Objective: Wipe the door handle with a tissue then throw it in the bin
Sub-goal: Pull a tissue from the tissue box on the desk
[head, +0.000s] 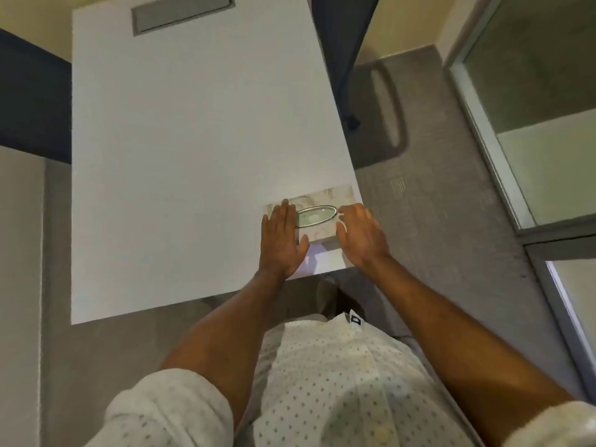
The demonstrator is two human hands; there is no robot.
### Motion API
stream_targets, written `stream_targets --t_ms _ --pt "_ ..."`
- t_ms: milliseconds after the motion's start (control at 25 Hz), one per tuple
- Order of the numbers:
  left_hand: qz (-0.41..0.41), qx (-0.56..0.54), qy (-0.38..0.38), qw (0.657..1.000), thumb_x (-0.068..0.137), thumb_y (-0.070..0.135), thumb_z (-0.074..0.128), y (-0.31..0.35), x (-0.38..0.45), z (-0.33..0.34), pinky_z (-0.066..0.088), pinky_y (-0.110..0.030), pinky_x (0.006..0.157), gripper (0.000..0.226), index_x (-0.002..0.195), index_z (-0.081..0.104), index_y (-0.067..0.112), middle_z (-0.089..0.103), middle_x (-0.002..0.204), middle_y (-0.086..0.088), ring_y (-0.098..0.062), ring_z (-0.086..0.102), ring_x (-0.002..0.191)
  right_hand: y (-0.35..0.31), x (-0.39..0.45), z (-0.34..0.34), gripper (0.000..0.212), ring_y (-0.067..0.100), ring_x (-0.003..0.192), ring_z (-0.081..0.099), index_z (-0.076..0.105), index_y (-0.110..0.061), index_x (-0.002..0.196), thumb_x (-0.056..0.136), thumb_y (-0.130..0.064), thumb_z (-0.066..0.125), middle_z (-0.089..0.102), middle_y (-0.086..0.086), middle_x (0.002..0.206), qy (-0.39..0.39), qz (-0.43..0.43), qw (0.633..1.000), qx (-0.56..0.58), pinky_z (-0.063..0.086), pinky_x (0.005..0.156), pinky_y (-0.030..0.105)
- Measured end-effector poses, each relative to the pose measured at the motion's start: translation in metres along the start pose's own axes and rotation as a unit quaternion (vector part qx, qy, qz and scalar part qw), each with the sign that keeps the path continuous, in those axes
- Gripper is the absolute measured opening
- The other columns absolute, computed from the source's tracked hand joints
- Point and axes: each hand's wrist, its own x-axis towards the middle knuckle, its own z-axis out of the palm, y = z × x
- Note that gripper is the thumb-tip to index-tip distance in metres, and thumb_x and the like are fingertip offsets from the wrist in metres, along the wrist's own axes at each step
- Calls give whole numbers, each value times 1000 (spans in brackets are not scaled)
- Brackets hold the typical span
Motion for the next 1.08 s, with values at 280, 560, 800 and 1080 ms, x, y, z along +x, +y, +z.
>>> stream_targets --t_ms 280,560,800,1080 --pt "19 -69 -6 997 110 44 51 -30 22 18 5 -55 136 75 170 20 10 8 179 -11 -32 6 167 -34 37 22 27 23 100 60 68 -17 120 106 -29 49 67 7 122 -56 -67 992 -91 55 83 38" --pt "25 -63 16 998 109 50 53 -38 28 35 -1 -54 135 80 171 18 14 7 179 -8 -30 5 167 -43 60 21 24 25 93 65 75 -18 115 104 -31 57 73 5 112 -78 -91 981 -154 48 81 37" --pt "32 -60 32 997 105 52 44 -41 28 40 7 -59 135 78 169 23 13 11 179 -10 -31 10 167 -51 70 19 12 25 84 66 75 -22 105 96 -25 69 71 1 97 -120 -148 941 -281 47 78 39" --pt "35 -51 45 997 105 51 49 -43 28 43 8 -59 134 79 169 25 12 12 178 -10 -31 12 166 -49 77 17 17 25 83 64 69 -17 110 101 -26 58 67 3 100 -122 -195 931 -285 46 80 42"
